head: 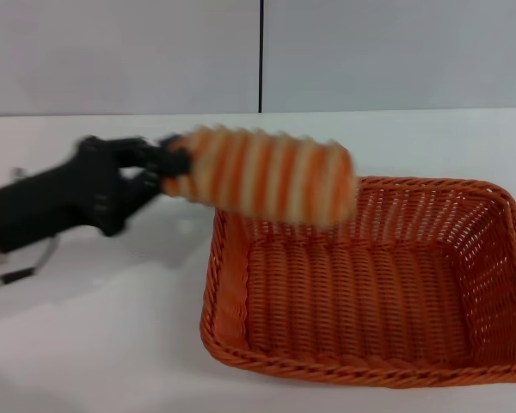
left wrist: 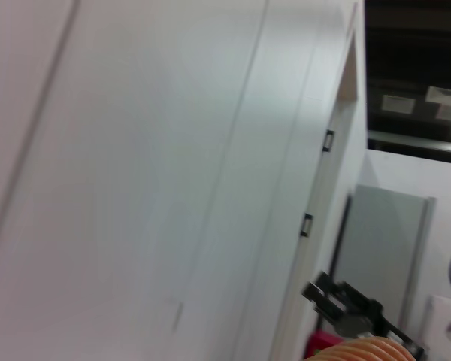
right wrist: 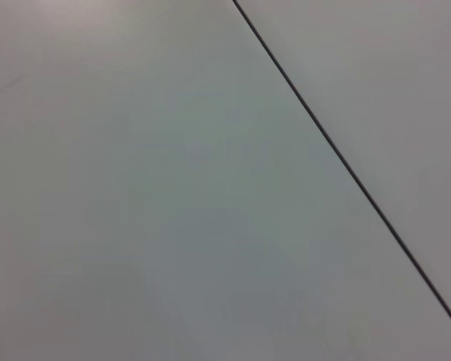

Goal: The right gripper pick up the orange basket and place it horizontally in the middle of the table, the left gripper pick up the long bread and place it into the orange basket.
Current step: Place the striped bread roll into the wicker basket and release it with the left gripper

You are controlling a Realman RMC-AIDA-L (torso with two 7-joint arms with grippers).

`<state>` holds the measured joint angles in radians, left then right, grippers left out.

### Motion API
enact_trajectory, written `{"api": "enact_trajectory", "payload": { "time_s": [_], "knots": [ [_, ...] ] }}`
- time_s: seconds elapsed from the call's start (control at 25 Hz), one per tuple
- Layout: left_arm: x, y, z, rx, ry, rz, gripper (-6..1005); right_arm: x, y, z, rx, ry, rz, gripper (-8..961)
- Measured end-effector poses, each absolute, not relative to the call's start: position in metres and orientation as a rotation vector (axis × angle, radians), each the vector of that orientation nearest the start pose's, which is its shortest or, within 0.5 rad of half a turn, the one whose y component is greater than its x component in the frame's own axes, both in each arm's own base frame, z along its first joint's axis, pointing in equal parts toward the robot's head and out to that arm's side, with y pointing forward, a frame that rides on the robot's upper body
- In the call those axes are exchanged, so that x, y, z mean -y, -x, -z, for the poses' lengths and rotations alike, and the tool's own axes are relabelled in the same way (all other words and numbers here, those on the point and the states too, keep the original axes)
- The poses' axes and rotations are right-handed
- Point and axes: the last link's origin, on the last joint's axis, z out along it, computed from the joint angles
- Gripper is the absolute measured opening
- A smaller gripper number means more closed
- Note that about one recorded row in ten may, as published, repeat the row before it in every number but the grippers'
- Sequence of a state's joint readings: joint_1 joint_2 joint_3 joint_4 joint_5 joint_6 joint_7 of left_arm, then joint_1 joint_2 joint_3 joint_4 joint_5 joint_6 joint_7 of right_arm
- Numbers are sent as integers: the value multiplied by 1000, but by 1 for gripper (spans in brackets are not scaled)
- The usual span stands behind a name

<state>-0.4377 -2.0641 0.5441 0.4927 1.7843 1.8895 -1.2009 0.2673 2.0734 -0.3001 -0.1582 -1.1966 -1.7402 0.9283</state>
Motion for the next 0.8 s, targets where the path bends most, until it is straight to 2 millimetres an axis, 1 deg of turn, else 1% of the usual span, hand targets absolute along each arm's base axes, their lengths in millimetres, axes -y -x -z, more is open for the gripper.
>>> {"api": "enact_trajectory", "payload": {
  "time_s": [0.04, 0.08, 0.12, 0.16, 0.2, 0.24, 0.28, 0.32, 0.36, 0.4, 0.44, 0.48, 0.52, 0.72, 0.8],
  "knots": [
    [-280, 255, -7, 499, 2600, 1299, 129, -250, -342, -66, -628, 1453, -1384, 544],
    [-280, 255, -7, 499, 2600, 1299, 129, -251, -341, -65, -627, 1455, -1387, 544],
    [-282, 248, 10, 493, 2658, 1280, 129, -252, -340, -65, -625, 1456, -1389, 544],
    [-282, 248, 10, 493, 2658, 1280, 130, -252, -340, -65, -625, 1456, -1389, 544],
    [-282, 245, 19, 496, 2691, 1269, 130, -252, -340, -65, -624, 1456, -1390, 544],
    [-282, 245, 19, 496, 2691, 1269, 130, -252, -340, -65, -624, 1456, -1390, 544],
    [-282, 242, 26, 497, 2716, 1262, 130, -252, -340, -65, -624, 1457, -1391, 544],
    [-282, 242, 26, 497, 2716, 1262, 129, -252, -340, -65, -624, 1457, -1392, 544],
    [-282, 238, 33, 495, 2742, 1254, 128, -252, -340, -65, -624, 1457, -1392, 544],
    [-282, 238, 33, 495, 2742, 1254, 127, -253, -340, -65, -626, 1457, -1390, 544],
    [-282, 234, 43, 486, 2775, 1242, 127, -253, -340, -65, -626, 1457, -1390, 544],
    [-282, 234, 43, 486, 2775, 1242, 126, -253, -340, -65, -627, 1458, -1389, 544],
    [-282, 232, 47, 491, 2789, 1234, 125, -253, -340, -65, -629, 1458, -1388, 544],
    [-282, 232, 47, 491, 2789, 1234, 115, -254, -340, -64, -633, 1458, -1384, 544],
    [-283, 232, 46, 511, 2746, 1263, 129, -255, -340, -64, -634, 1458, -1383, 544]
  ]
}}
